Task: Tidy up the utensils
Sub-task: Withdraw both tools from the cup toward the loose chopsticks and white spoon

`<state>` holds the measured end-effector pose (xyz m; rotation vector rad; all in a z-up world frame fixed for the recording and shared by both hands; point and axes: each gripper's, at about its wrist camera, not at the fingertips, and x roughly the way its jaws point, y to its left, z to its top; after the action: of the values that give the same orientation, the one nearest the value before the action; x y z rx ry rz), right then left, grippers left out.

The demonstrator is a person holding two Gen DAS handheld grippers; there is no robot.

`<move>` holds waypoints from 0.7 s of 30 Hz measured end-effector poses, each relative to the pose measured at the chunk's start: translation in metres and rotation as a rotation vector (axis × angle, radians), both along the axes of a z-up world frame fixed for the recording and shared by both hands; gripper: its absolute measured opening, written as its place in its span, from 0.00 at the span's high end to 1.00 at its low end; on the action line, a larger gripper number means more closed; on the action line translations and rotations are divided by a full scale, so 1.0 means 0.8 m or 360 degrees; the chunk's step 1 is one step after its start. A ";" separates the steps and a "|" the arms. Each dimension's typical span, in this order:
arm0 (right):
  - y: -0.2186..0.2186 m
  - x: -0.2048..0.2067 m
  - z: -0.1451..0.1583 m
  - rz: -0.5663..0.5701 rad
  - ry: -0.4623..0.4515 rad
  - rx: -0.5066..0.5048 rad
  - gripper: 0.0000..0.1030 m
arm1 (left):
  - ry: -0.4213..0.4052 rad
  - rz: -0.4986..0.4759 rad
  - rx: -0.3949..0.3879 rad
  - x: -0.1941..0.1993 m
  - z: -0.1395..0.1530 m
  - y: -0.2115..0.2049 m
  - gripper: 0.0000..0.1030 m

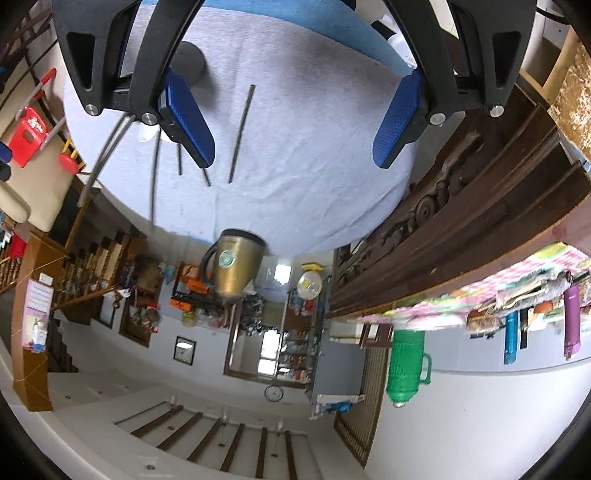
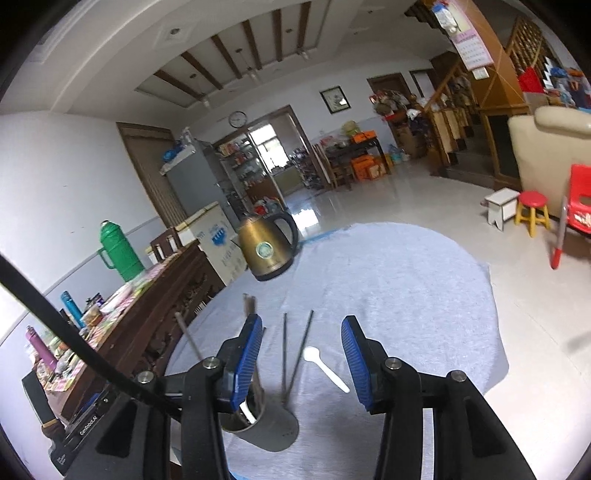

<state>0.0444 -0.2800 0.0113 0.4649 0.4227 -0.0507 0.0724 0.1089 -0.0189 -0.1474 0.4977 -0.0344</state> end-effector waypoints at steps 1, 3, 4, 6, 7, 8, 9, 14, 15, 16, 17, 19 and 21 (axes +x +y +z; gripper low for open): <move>-0.003 0.002 -0.003 -0.0001 0.0013 0.0009 0.54 | 0.0017 0.0005 0.0000 0.004 -0.004 0.001 0.15; -0.006 0.009 -0.012 -0.0001 0.0050 0.0028 0.54 | 0.0050 0.0005 0.0000 0.012 -0.013 0.000 0.15; -0.007 0.011 -0.016 -0.0001 0.0065 0.0029 0.54 | 0.0060 0.0004 0.0002 0.015 -0.016 -0.001 0.15; -0.010 0.018 -0.025 -0.0002 0.0103 0.0028 0.54 | 0.0093 0.0001 0.0014 0.023 -0.025 -0.002 0.15; -0.010 0.021 -0.029 -0.0003 0.0115 0.0029 0.54 | 0.0107 0.0000 0.0019 0.026 -0.029 -0.003 0.15; -0.010 0.024 -0.033 -0.0004 0.0130 0.0030 0.54 | 0.0121 0.0000 0.0024 0.029 -0.033 -0.004 0.15; -0.012 0.027 -0.038 -0.0006 0.0149 0.0033 0.54 | 0.0139 0.0000 0.0029 0.033 -0.037 -0.005 0.15; -0.020 0.041 -0.061 -0.0004 0.0247 0.0059 0.54 | 0.0223 0.0004 0.0053 0.049 -0.059 -0.009 0.15; -0.022 0.045 -0.068 -0.0001 0.0277 0.0066 0.54 | 0.0238 0.0004 0.0056 0.051 -0.063 -0.009 0.15; -0.023 0.048 -0.072 0.0000 0.0293 0.0070 0.54 | 0.0255 0.0004 0.0059 0.054 -0.067 -0.010 0.15; -0.022 0.051 -0.078 0.0001 0.0313 0.0075 0.54 | 0.0274 0.0004 0.0063 0.057 -0.072 -0.010 0.15; -0.024 0.056 -0.090 0.0005 0.0359 0.0086 0.54 | 0.0318 0.0003 0.0077 0.064 -0.082 -0.012 0.15; -0.025 0.064 -0.099 0.0012 0.0401 0.0100 0.54 | 0.0354 0.0003 0.0093 0.070 -0.090 -0.015 0.15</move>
<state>0.0955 -0.3000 -0.0678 0.5209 0.6749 -0.0897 0.1281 0.0968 -0.0912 -0.0946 0.7200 -0.0016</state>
